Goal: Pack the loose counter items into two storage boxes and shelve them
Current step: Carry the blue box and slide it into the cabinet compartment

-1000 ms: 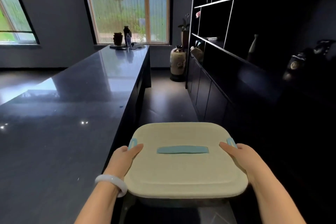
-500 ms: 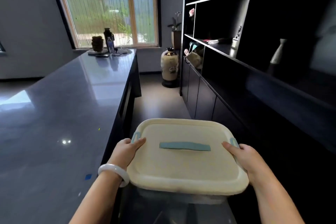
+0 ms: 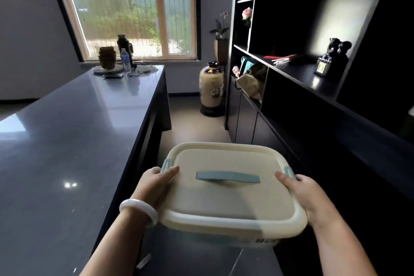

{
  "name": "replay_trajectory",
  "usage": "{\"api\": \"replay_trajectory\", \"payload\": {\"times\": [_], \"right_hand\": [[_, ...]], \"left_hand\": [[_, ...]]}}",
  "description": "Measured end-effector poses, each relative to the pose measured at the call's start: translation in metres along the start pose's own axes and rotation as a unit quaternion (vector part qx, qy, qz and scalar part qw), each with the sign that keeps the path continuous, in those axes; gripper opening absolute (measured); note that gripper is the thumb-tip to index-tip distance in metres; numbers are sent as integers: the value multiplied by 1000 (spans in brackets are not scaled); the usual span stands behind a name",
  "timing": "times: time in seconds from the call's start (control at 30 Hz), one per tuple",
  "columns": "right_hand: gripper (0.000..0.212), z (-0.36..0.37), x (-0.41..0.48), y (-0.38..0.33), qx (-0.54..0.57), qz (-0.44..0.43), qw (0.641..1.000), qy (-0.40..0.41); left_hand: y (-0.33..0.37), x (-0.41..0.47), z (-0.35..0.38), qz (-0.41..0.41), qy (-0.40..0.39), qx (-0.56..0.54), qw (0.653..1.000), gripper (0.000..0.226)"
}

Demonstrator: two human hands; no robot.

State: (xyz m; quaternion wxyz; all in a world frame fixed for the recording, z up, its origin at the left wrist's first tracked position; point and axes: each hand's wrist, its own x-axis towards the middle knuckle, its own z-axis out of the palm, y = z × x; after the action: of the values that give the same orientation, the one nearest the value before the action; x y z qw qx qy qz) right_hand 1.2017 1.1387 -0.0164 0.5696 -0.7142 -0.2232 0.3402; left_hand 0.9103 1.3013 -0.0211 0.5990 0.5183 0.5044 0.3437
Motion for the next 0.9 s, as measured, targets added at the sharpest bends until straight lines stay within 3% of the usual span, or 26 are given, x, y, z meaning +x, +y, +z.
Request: {"api": "replay_trajectory", "payload": {"times": [0.23, 0.63, 0.77, 0.9], "right_hand": [[41, 40, 128, -24, 8, 9, 999, 47], [89, 54, 307, -36, 71, 100, 964, 236], [44, 45, 358, -49, 62, 98, 956, 270], [37, 29, 417, -54, 73, 98, 948, 295]], "left_hand": [[27, 165, 37, -6, -52, -13, 999, 32], [96, 427, 164, -2, -211, 84, 974, 28], [95, 489, 219, -24, -238, 89, 967, 36], [104, 547, 276, -13, -251, 116, 961, 44]]}}
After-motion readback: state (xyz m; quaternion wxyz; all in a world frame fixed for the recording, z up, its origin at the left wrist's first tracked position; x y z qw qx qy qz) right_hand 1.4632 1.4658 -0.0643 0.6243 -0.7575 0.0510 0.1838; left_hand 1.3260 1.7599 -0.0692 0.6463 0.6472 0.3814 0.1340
